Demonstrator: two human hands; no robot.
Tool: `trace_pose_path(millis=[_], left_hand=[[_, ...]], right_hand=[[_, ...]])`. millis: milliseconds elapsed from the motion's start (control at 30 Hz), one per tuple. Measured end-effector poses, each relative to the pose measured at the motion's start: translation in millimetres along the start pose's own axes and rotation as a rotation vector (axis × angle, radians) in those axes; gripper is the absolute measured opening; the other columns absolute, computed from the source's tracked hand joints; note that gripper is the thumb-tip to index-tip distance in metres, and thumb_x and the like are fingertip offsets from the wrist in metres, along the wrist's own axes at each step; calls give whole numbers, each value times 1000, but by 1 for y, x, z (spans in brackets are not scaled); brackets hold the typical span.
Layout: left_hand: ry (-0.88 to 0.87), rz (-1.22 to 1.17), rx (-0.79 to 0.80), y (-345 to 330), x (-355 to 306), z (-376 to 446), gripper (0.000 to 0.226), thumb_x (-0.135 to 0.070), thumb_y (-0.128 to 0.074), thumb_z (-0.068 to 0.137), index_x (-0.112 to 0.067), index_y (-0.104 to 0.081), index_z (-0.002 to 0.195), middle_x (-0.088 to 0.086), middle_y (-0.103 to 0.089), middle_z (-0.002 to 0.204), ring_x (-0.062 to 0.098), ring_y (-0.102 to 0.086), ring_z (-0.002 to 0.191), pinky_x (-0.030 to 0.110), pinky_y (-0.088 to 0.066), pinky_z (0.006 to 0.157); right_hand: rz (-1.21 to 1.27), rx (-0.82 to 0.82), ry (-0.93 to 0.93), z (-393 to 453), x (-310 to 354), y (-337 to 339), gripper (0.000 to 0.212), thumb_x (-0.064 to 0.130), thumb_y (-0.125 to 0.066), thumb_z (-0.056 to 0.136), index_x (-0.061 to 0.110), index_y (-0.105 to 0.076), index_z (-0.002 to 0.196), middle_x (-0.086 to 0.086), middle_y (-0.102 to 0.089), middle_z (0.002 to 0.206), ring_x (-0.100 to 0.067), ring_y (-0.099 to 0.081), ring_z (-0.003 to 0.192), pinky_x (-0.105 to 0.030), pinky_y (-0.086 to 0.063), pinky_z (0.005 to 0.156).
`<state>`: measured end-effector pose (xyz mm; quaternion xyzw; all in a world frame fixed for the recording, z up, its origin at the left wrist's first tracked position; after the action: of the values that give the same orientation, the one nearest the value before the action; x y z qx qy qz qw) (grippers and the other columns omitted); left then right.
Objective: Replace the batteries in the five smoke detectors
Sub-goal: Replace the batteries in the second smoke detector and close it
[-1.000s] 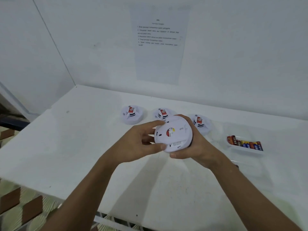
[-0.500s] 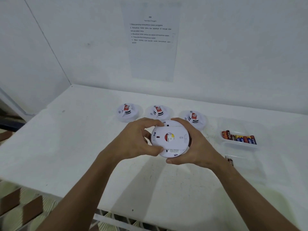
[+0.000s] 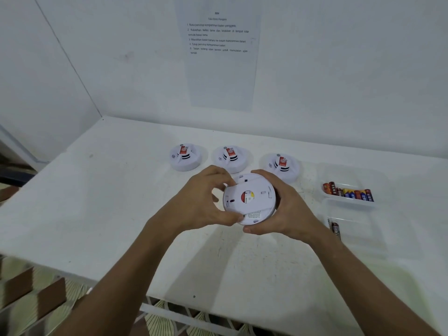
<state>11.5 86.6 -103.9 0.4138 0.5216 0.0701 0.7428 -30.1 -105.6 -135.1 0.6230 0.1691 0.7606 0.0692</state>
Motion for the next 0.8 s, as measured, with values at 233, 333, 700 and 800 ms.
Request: trace_pose_path(millis=[233,333,700,800], left_hand=[[-52,176,-8,1,4,0,66,-60,-69,45,-20,-53,95,-12,-42,96,10,-51,89,37,-54,75],[-69,121,-44,0,10,-5,63,-57,-71,47,-20,-54,95,-12,-43,96,10,-51,91,34,-55,78],[-14,-36,-113,-11,29,-21,59,-49,-74,50,-17,-57,97,-10,-50,97,6,-54,93,18,-53,76],[-36,-32,-173,-9,30,-24,58,-50,-74,51,-18,-57,97,-8,-51,97,10,-55,93,23,-54,79]], right_hand=[[-5,56,9,3,0,-11,91,-2,-94,55,21,-53,133,11,-66,122,-13,-62,116,-20,-52,87],[-2,90,-12,3,-1,-12,92,0,-94,57,21,-51,136,7,-65,125,-16,-62,118,-32,-57,91],[0,154,-39,2,-6,-23,90,-1,-93,57,29,-52,131,12,-66,120,-12,-63,115,-26,-57,86],[-31,144,-39,3,-4,-27,92,8,-95,55,32,-49,132,16,-65,119,-9,-62,113,-25,-57,84]])
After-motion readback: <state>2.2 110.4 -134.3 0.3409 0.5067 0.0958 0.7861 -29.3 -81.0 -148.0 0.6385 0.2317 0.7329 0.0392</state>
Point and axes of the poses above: each hand's wrist, its own z-axis towards the middle knuckle, its own y-axis out of the back of the hand, x = y × z, the point moved 3 cm from there along z, towards the middle knuckle
